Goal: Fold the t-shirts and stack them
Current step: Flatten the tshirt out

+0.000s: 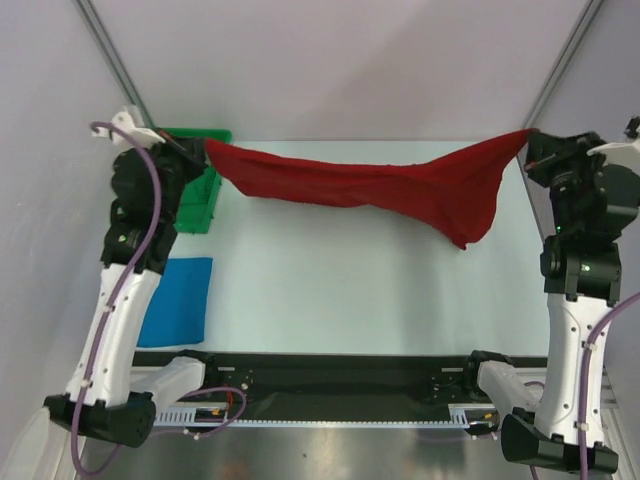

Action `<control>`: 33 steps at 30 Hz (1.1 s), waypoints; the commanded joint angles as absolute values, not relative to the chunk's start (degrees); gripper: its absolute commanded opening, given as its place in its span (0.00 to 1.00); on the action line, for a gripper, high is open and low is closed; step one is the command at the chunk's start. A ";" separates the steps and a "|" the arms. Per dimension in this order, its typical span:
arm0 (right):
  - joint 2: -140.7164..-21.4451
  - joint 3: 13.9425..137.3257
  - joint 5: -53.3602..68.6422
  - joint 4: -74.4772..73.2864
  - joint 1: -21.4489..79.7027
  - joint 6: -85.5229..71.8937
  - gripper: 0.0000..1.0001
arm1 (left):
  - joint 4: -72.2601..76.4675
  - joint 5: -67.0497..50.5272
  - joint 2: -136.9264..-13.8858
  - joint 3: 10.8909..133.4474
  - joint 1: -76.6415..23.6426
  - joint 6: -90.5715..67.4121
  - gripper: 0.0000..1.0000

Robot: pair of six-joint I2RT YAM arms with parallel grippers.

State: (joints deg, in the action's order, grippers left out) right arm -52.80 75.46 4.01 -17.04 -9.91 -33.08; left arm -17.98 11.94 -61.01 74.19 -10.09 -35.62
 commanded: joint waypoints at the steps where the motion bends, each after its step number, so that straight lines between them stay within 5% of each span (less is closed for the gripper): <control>1: -52.03 85.06 0.27 -17.05 -10.46 -28.83 0.00 | -11.18 8.80 -56.96 83.13 -9.76 -26.47 0.00; 16: -44.57 111.88 -6.41 -17.84 -8.36 -21.28 0.00 | -12.91 -4.66 -51.42 111.53 -9.76 -20.65 0.00; 22: -41.49 108.82 -9.93 -16.70 -2.91 -19.43 0.00 | -16.08 -0.09 -51.59 111.37 -9.76 -19.51 0.00; 29: -43.76 92.39 -12.57 -8.72 -0.18 -16.62 0.00 | -10.02 5.97 -56.14 97.82 -9.76 -19.07 0.00; 33: -48.78 98.61 -8.53 -11.79 -0.18 -16.61 0.00 | -11.14 -0.86 -58.99 103.38 -9.58 -22.84 0.00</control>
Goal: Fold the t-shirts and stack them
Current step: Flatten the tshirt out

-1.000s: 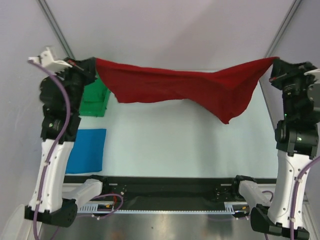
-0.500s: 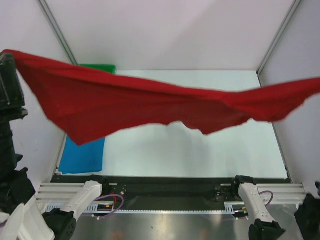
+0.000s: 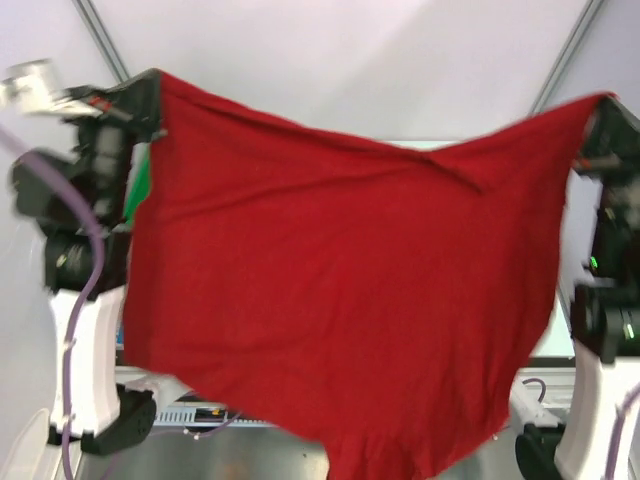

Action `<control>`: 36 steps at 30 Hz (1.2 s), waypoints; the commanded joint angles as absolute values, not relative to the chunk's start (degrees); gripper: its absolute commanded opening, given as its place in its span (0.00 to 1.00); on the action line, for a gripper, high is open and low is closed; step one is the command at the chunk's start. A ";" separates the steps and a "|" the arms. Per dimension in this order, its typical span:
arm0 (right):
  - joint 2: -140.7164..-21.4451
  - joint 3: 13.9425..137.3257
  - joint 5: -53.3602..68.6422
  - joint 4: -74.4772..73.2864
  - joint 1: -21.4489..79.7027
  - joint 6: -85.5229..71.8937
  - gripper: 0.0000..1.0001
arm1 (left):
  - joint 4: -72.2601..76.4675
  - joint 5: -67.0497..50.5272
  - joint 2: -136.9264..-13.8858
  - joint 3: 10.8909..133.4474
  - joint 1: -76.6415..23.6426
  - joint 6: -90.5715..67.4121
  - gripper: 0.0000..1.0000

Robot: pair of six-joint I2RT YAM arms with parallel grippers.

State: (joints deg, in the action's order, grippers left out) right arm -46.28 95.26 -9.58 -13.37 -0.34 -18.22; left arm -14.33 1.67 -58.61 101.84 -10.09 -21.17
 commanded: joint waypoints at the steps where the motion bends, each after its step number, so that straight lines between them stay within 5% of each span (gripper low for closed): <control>1: -47.39 96.61 -8.18 -9.43 -0.18 -17.05 0.00 | -9.60 -0.10 -56.97 102.14 -9.58 -23.55 0.00; 6: -52.64 103.78 -11.61 -14.14 -0.18 -13.63 0.00 | -20.98 4.67 -64.25 115.83 -9.58 -20.21 0.00; 10: -47.99 95.98 -11.50 -4.84 -0.18 -13.71 0.00 | -8.25 6.64 -57.82 103.10 -9.58 -20.66 0.00; 12: -52.35 102.10 -12.39 -11.40 -0.18 -12.04 0.00 | -21.18 5.99 -65.78 116.58 -9.23 -19.78 0.00; 16: -51.67 96.68 -10.63 -5.11 -0.18 -13.01 0.00 | -15.98 5.35 -66.78 111.88 -9.23 -22.23 0.00; 22: -60.81 105.98 -9.04 -11.60 -0.18 -12.14 0.00 | -33.74 4.31 -81.47 131.65 -8.00 -24.60 0.00; 36: -42.20 106.17 -12.30 -15.64 1.84 -12.30 0.00 | -24.26 4.31 -54.42 117.95 -7.82 -22.94 0.00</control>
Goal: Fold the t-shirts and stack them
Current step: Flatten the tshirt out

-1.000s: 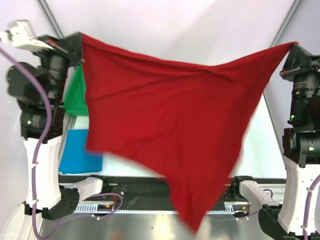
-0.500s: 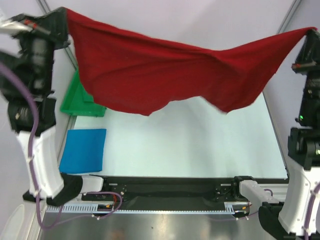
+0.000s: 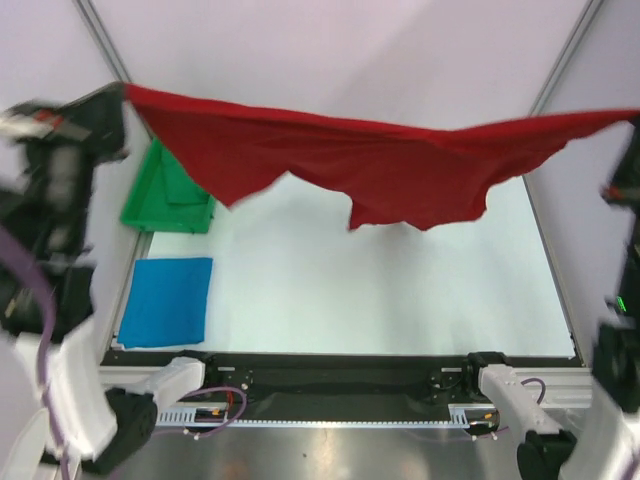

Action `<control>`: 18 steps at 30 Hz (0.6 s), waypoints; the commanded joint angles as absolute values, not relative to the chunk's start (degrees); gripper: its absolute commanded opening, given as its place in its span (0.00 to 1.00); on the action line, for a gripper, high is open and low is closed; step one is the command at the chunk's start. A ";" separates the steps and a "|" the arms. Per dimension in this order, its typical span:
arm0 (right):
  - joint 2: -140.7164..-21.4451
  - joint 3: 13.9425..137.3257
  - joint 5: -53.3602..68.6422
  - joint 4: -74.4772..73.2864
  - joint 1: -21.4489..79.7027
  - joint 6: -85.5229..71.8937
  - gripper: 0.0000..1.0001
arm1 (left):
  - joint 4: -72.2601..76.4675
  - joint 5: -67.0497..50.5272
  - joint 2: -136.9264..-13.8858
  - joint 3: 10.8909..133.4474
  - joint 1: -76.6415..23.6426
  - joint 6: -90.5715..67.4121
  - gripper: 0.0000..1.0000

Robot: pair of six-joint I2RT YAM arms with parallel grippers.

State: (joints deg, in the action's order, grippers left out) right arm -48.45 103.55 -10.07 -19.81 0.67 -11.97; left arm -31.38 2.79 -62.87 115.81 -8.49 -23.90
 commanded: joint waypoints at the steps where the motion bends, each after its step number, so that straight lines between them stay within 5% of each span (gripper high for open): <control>1: -41.23 106.26 -12.48 -15.99 2.19 -12.48 0.00 | -24.26 4.74 -53.27 117.95 -7.82 -22.24 0.00; 10: -37.09 107.32 -13.27 -15.82 8.17 -13.10 0.00 | -26.37 4.75 -51.59 121.64 -7.82 -21.18 0.00; 18: -40.43 96.52 -16.61 -11.08 11.42 -10.64 0.00 | -15.22 2.99 -54.22 102.86 -7.91 -22.50 0.00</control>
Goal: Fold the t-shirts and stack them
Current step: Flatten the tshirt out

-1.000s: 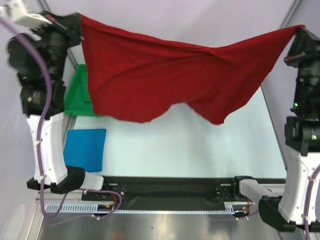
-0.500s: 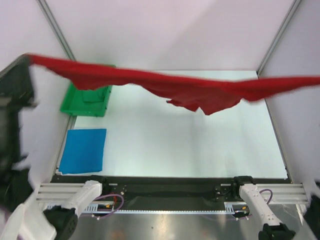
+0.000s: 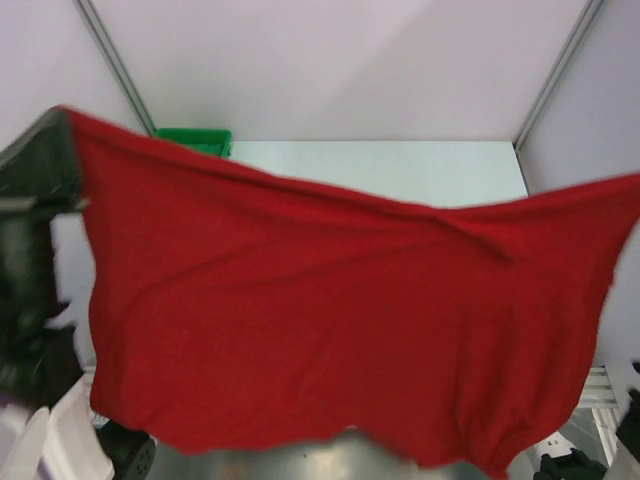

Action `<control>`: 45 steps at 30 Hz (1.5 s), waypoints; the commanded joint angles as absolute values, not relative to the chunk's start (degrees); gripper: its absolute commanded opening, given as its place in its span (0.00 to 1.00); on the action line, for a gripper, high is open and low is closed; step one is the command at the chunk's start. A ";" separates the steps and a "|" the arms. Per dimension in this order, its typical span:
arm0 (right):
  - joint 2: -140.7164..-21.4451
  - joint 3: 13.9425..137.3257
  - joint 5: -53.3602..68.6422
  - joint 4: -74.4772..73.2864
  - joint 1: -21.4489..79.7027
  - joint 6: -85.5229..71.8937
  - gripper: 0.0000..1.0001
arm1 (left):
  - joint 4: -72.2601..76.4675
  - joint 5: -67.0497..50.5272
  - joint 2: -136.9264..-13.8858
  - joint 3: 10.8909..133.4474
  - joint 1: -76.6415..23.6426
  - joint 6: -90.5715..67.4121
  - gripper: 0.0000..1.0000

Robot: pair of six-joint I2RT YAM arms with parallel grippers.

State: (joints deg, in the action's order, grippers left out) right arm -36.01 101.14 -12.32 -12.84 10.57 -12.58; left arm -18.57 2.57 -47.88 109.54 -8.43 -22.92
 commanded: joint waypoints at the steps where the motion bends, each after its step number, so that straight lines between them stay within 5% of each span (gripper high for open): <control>1: -40.86 94.94 -17.66 -10.29 11.51 -10.29 0.00 | -13.73 2.73 -54.75 100.57 -7.82 -22.50 0.00; 12: -49.02 56.63 -21.98 9.83 9.06 -9.22 0.00 | 23.27 -6.50 -77.83 63.55 -8.08 -23.03 0.00; 17: -60.89 46.85 -14.25 17.30 -3.68 -16.08 0.00 | 27.16 -9.21 -103.41 71.67 -8.09 -24.26 0.00; 27: -77.34 51.33 -8.97 16.26 -7.64 -15.20 0.00 | 25.23 -14.76 -124.88 93.33 -8.35 -29.53 0.00; 45: -67.51 56.33 -4.22 0.18 -8.00 -19.78 0.00 | 21.27 -16.79 -118.49 88.51 -7.82 -29.97 0.00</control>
